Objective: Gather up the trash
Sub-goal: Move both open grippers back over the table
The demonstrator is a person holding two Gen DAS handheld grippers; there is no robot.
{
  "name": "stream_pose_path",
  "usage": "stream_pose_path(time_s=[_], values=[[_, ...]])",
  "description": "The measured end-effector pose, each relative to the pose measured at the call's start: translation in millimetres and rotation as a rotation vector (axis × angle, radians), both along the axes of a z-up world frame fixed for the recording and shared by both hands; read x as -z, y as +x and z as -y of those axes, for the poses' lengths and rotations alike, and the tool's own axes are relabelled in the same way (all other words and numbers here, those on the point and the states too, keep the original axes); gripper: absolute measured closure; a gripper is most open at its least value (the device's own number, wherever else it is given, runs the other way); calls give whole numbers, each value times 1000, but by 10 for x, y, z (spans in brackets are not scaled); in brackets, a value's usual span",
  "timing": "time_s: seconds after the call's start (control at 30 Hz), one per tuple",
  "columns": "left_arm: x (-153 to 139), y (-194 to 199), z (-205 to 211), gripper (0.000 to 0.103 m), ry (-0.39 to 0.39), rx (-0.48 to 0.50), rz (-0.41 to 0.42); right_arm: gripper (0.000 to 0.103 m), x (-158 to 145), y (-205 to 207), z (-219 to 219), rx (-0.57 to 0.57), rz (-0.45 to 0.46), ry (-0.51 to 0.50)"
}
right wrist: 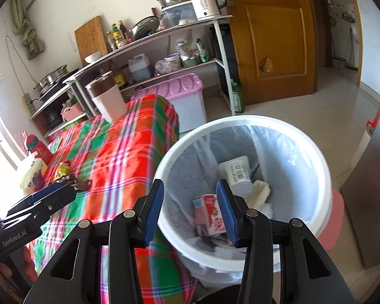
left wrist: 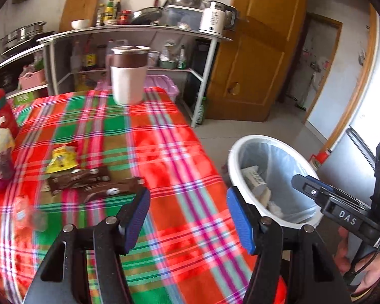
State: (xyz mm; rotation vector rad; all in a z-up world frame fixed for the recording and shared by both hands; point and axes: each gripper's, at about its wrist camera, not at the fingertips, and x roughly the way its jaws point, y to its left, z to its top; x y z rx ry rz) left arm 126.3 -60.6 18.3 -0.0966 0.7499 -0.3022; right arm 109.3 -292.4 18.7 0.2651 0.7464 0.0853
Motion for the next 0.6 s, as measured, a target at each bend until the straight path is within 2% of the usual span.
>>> stream_pose_path(time_s=[0.33,0.6], values=[[53,-174,-795,36,13,-194,18,58,15,84,-503,-100,0,4],[140,-247,-1299,34,-1,-288,-5,58,59,153,-840,-168,-8,-8]])
